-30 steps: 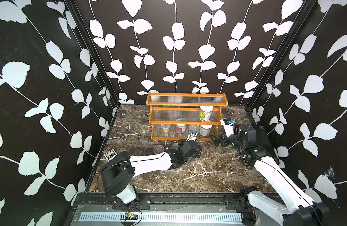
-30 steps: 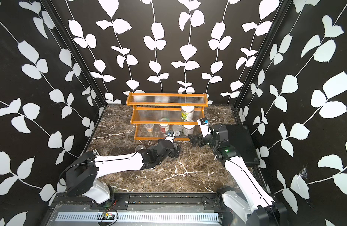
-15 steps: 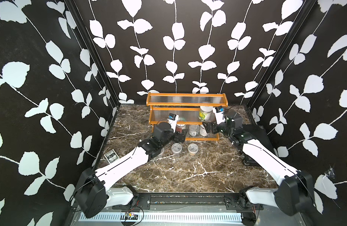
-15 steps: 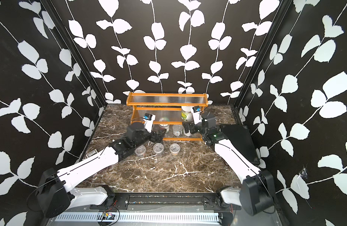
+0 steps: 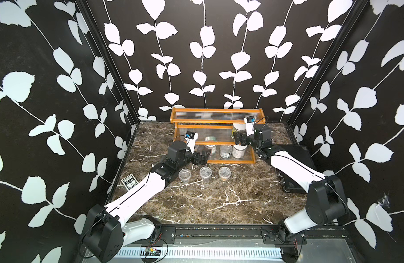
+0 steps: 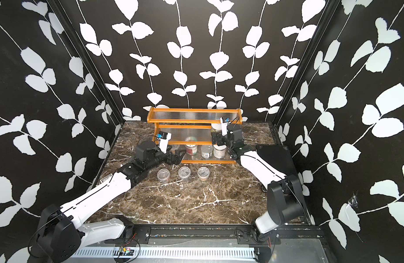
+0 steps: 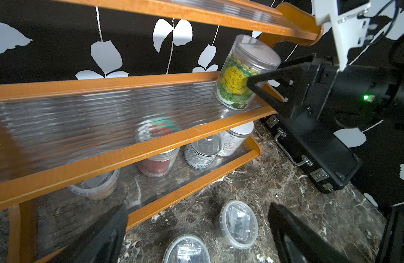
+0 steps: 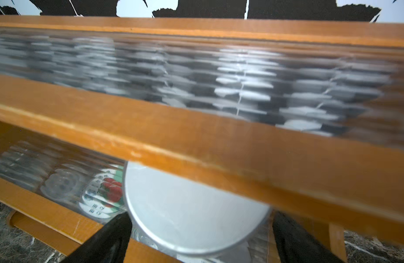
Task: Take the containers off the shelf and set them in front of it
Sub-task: 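Pick up a container from the shelf.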
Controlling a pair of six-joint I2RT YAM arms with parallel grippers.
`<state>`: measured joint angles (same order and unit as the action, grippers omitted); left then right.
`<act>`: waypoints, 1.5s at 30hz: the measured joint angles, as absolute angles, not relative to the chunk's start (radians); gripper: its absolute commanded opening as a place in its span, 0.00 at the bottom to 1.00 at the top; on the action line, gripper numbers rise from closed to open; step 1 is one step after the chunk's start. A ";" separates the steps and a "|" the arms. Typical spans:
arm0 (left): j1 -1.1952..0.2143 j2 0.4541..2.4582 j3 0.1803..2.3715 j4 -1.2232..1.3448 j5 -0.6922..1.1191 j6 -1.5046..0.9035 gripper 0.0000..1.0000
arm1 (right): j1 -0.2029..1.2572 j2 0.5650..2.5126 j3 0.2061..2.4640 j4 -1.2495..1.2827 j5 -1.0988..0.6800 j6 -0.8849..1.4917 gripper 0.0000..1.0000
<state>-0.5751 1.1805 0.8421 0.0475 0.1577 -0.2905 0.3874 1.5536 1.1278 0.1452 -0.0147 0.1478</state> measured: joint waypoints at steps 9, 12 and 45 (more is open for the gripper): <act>-0.570 1.177 0.818 0.060 0.173 -0.319 0.99 | 0.389 1.644 1.176 0.214 0.014 0.150 1.00; -0.570 1.177 0.813 0.060 0.176 -0.325 0.99 | 0.389 1.670 1.190 0.233 0.019 0.152 1.00; -0.568 1.195 0.813 0.059 0.184 -0.340 0.99 | 0.389 1.406 1.044 0.062 -0.201 0.000 0.74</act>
